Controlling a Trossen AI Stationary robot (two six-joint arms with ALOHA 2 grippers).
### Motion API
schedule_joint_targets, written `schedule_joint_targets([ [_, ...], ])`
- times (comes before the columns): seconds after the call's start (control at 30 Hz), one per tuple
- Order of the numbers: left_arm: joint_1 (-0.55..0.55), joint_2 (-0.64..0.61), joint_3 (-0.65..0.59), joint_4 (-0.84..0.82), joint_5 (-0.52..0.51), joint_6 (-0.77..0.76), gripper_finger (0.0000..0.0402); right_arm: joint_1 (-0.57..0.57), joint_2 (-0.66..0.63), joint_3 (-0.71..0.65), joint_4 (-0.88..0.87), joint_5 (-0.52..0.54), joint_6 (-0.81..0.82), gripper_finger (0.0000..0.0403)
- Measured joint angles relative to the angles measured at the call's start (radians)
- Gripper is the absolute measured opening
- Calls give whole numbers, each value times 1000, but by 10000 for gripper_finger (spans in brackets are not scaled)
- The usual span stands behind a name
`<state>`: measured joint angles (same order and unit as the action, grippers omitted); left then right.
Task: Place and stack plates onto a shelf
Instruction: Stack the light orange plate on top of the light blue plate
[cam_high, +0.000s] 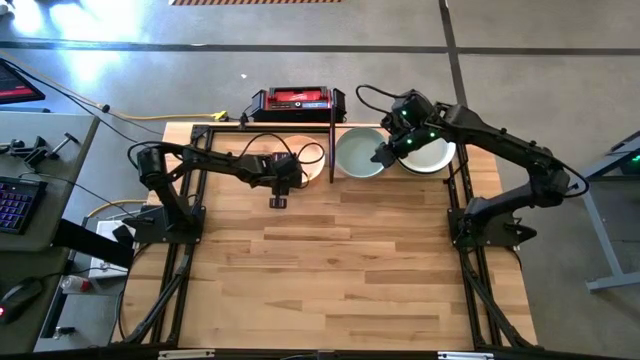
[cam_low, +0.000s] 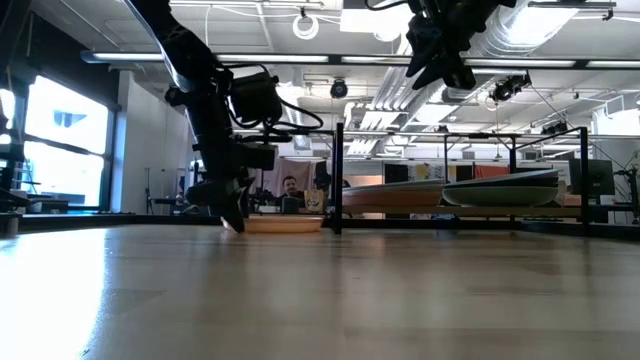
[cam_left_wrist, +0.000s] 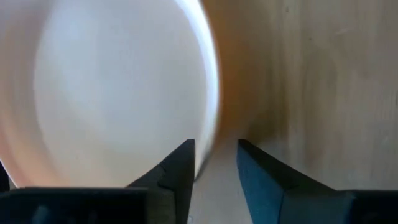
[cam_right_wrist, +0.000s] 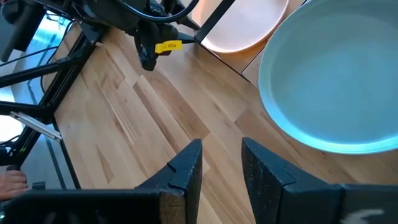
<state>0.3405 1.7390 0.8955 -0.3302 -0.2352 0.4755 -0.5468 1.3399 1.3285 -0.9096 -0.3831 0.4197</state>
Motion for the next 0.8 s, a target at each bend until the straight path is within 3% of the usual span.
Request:
schedule_joint_targets([
  [0.27,-3,0,0,1,1,-4,10,0,0,0,0,2,2,94],
  [0.5,-47,-3,6,-27,-32,-19,4,0,0,0,0,5,2,94],
  [0.8,-149,-4,121,-213,-189,-19,2,9,0,0,0,10,0,94],
])
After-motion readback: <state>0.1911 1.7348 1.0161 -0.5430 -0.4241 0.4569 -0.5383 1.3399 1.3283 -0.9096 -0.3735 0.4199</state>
